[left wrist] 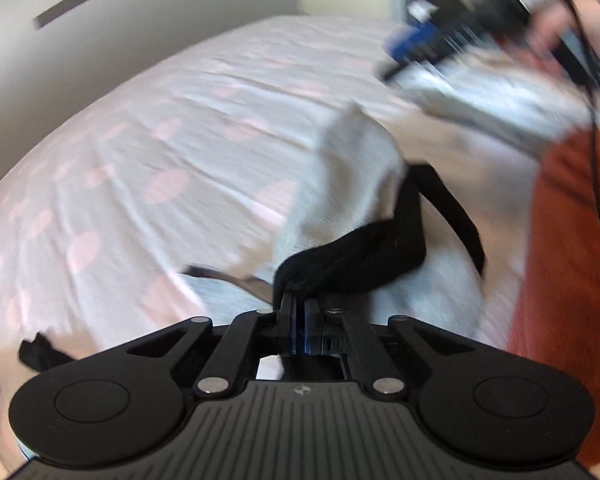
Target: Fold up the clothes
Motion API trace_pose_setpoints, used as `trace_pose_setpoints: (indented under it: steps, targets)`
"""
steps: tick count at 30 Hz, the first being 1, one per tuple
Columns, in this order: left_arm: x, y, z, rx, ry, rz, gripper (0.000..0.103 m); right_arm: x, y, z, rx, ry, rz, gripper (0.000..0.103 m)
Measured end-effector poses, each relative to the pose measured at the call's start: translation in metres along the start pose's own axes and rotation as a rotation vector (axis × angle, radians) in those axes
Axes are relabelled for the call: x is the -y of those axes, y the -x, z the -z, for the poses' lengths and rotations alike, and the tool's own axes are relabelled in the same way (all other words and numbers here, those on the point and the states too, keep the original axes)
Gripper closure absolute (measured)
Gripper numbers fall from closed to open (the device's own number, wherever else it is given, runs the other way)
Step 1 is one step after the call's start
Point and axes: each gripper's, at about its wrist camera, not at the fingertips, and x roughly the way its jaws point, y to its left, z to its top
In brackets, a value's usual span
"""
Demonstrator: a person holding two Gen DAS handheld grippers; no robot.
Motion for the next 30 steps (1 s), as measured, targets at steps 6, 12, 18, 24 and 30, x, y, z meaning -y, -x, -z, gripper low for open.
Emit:
trace_pose_setpoints:
  steps: [6, 12, 18, 24, 30]
  targets:
    - [-0.068, 0.019, -0.009, 0.02, 0.197, -0.096, 0.102, -0.02, -0.006, 0.013, -0.016, 0.109, -0.079, 0.063]
    - [-0.101, 0.002, 0.002, -0.023, 0.316, -0.139, 0.102, -0.049, -0.013, 0.013, -0.005, 0.292, -0.097, 0.068]
    - [-0.111, -0.024, 0.032, -0.061, 0.39, -0.138, 0.102, -0.064, -0.035, 0.005, -0.014, 0.439, -0.083, 0.068]
    - [-0.109, -0.038, 0.04, -0.082, 0.372, -0.131, 0.102, -0.079, -0.072, 0.001, -0.049, 0.657, -0.055, 0.068]
    - [-0.118, -0.045, 0.045, -0.081, 0.417, -0.1, 0.102, -0.102, -0.105, 0.011, -0.036, 0.947, -0.007, 0.068]
